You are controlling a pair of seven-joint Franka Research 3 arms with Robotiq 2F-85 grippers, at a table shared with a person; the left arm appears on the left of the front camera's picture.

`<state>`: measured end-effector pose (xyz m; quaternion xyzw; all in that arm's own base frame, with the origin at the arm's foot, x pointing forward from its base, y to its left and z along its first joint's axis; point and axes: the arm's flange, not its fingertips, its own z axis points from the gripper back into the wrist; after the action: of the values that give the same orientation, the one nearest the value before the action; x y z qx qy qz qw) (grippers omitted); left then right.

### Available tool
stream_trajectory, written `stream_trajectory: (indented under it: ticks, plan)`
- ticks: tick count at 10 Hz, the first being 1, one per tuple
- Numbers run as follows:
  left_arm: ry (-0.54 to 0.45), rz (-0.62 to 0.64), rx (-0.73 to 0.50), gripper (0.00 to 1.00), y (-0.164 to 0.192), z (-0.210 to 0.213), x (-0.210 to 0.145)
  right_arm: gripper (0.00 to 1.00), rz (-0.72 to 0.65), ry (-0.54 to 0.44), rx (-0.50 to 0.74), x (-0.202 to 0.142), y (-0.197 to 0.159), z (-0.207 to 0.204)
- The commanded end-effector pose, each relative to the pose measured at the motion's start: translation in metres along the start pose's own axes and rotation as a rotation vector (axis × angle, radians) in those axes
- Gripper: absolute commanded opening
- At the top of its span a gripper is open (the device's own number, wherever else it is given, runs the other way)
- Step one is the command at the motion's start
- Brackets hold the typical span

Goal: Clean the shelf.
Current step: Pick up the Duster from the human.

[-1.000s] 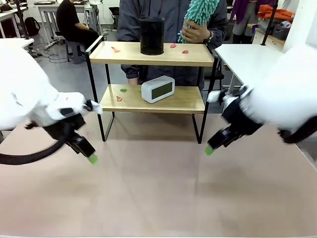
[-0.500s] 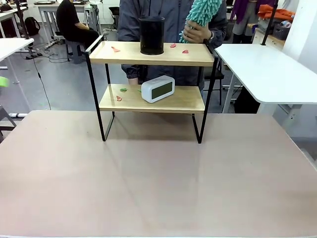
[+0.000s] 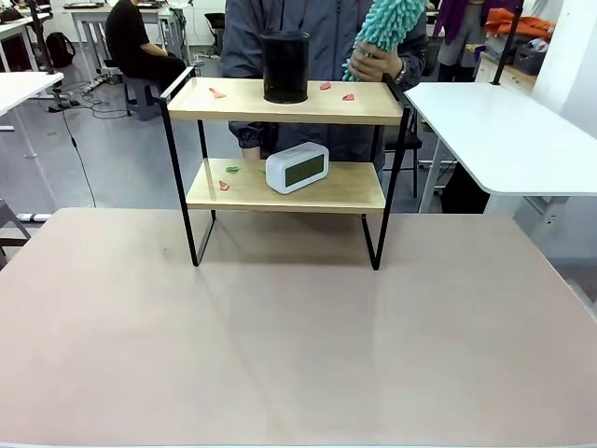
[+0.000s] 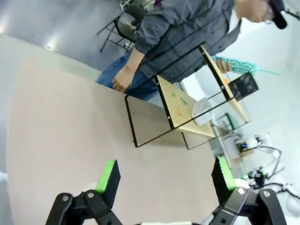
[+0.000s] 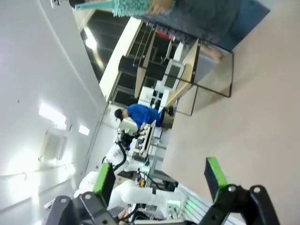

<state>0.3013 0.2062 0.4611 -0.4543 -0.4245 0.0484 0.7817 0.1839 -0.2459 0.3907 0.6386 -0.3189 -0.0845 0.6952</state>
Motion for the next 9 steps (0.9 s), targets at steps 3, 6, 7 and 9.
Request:
stream_trajectory:
  ticks: [3,6,7,9]
  plan:
    - [0.013,-0.102,0.018,1.00,-0.0327,0.0127,0.0074,1.00,0.038,0.060,-0.008,0.0102,0.0285,-0.0189]
    - [0.013,-0.102,0.018,1.00,-0.0327,0.0127,0.0074,1.00,0.038,0.060,-0.008,0.0102,0.0285,-0.0189]
    - [0.013,-0.102,0.018,1.00,-0.0327,0.0127,0.0074,1.00,0.038,0.060,-0.008,0.0102,0.0285,-0.0189]
    - [0.013,-0.102,0.018,1.00,-0.0327,0.0127,0.0074,1.00,0.038,0.060,-0.008,0.0102,0.0285,-0.0189]
